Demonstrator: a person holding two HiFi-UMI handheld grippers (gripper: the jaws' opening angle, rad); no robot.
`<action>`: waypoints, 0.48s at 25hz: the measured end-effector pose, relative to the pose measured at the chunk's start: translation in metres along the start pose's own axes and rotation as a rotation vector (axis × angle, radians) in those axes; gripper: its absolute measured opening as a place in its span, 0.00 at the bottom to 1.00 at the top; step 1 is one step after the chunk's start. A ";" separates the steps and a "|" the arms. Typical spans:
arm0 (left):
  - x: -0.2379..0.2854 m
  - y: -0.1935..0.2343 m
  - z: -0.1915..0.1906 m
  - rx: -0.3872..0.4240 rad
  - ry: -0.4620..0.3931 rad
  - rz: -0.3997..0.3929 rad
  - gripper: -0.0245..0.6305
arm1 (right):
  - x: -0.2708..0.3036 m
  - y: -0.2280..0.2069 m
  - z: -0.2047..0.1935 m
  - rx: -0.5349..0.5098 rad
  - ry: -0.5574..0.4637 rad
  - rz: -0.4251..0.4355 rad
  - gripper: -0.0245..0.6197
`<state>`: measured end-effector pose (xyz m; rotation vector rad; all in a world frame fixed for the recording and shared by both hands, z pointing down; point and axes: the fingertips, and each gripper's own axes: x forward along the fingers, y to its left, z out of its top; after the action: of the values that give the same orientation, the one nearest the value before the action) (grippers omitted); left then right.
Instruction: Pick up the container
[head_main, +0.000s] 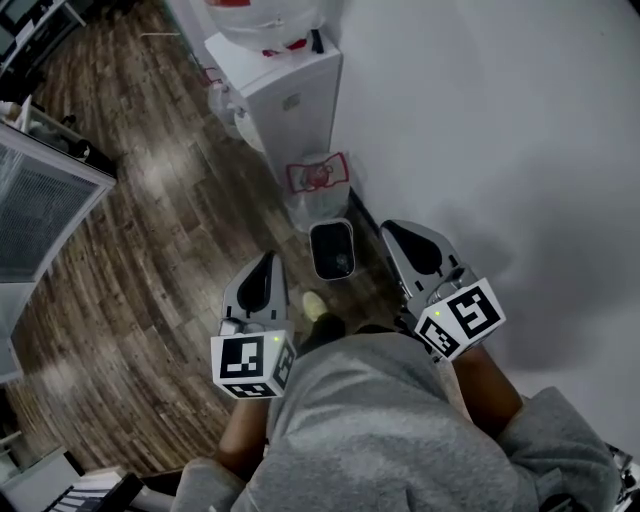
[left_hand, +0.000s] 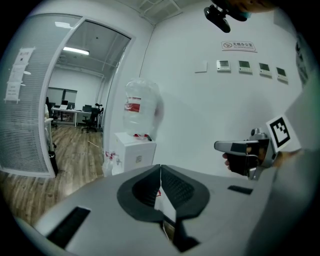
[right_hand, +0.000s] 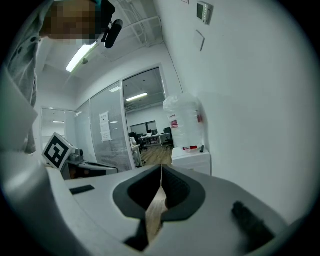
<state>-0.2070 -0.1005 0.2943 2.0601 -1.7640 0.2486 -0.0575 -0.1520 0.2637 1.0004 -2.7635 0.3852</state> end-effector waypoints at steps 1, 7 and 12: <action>0.005 0.004 -0.001 -0.002 0.006 -0.007 0.06 | 0.005 -0.001 -0.001 0.000 0.002 -0.005 0.08; 0.032 0.020 -0.018 -0.002 0.062 -0.044 0.06 | 0.026 0.000 -0.010 -0.022 0.043 -0.024 0.08; 0.056 0.021 -0.035 -0.006 0.118 -0.088 0.06 | 0.032 -0.009 -0.023 -0.040 0.081 -0.053 0.08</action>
<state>-0.2130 -0.1382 0.3521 2.0683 -1.5987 0.3310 -0.0745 -0.1708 0.2947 1.0223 -2.6562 0.3536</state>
